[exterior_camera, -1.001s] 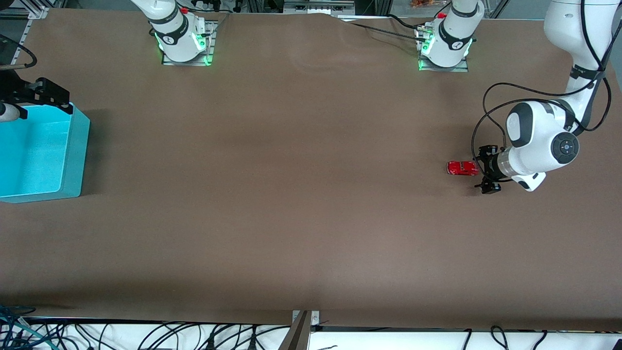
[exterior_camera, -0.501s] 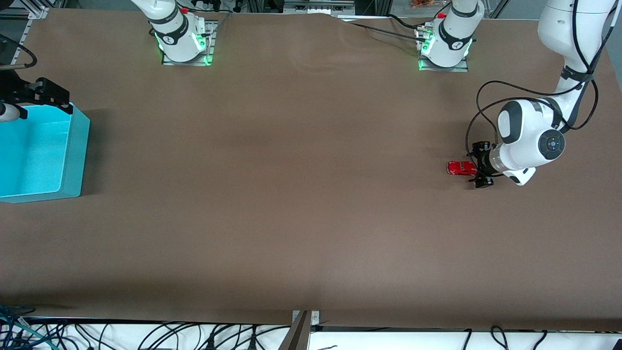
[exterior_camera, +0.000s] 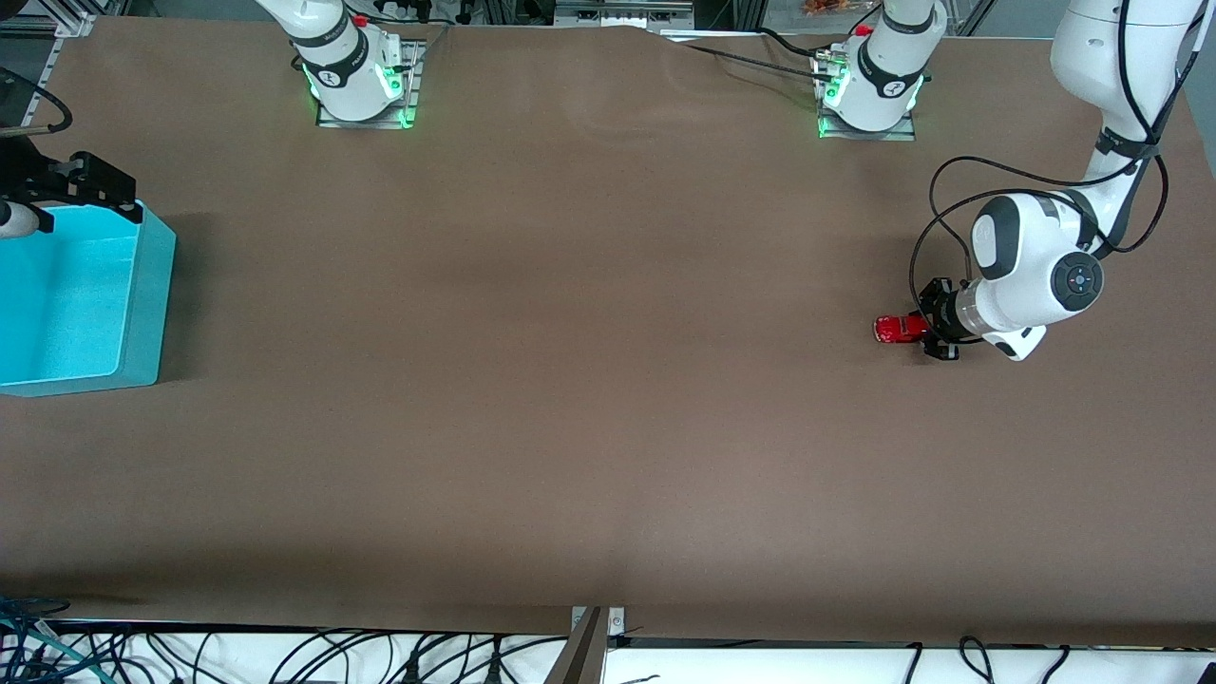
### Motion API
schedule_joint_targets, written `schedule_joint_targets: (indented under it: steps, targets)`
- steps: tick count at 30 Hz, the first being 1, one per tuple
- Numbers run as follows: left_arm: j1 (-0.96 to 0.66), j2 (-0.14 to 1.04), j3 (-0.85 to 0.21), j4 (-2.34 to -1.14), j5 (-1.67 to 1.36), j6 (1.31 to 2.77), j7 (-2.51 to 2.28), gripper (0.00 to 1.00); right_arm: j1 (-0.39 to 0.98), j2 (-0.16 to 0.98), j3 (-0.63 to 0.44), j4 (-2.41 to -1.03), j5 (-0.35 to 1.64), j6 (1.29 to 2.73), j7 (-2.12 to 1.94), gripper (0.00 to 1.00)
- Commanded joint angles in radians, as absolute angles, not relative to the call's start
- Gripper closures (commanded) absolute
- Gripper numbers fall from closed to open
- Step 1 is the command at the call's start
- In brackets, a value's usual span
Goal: Wind red beetle toy and store in blue box
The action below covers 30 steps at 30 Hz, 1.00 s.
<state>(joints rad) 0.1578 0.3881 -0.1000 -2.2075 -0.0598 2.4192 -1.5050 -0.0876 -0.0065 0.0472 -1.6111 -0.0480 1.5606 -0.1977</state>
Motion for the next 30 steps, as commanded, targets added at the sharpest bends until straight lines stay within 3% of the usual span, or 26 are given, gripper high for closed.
schedule_joint_targets:
  steps: [1, 30]
  targets:
    - [0.124, 0.371, -0.121, -2.201, -0.086, 2.421, -1.522, 1.0, -0.092, 0.003, 0.046, -1.585, -0.043, 1.546, -0.213, 0.0]
    - [0.095, 0.419, -0.144, -2.174, -0.1, 2.434, -1.612, 1.0, -0.092, 0.003, 0.046, -1.585, -0.044, 1.546, -0.215, 0.0]
